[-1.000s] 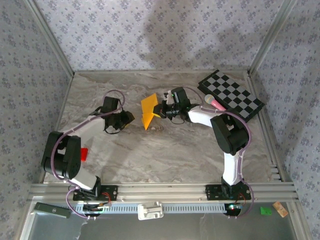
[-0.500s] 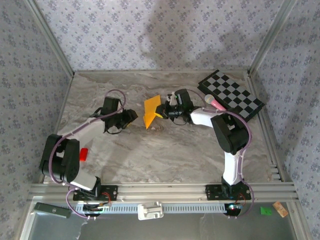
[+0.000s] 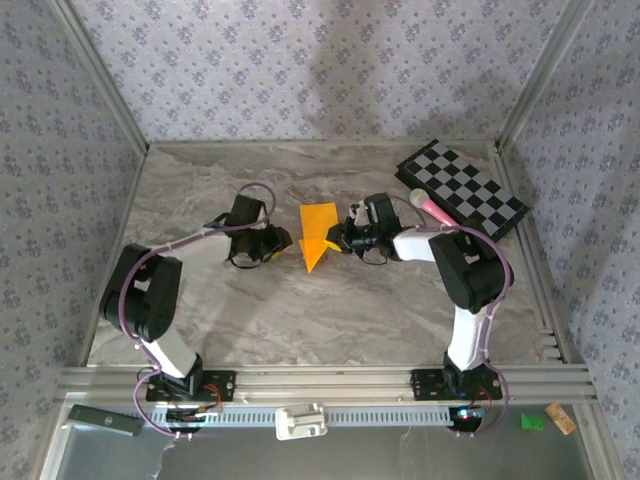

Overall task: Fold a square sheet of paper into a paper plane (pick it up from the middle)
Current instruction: Turn over the paper at the center of the table.

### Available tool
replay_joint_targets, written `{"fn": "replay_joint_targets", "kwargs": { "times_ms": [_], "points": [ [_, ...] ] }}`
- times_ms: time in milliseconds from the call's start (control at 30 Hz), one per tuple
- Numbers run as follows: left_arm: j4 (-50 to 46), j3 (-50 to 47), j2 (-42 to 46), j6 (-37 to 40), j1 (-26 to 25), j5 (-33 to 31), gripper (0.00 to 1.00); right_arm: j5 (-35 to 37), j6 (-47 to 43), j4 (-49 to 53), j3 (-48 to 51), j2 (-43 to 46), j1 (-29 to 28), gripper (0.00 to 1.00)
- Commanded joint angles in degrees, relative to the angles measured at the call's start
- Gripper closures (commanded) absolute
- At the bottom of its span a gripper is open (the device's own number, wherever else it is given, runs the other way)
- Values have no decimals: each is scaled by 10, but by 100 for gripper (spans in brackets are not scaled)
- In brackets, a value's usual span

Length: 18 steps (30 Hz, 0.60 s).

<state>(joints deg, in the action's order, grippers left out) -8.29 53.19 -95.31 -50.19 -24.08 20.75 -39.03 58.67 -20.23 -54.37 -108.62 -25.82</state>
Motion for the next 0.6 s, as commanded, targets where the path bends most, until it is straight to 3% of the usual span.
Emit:
{"fn": "replay_joint_targets", "kwargs": {
  "times_ms": [0,300,567],
  "points": [
    [6,24,-16,3,-8,19,68,-2,-14,-1,11,15,3,88],
    [16,43,-35,4,-27,31,78,0,-43,55,-12,-11,-1,89],
    [53,36,-26,-1,-45,29,81,-3,-51,65,-27,-28,-9,88]
  ]
}}
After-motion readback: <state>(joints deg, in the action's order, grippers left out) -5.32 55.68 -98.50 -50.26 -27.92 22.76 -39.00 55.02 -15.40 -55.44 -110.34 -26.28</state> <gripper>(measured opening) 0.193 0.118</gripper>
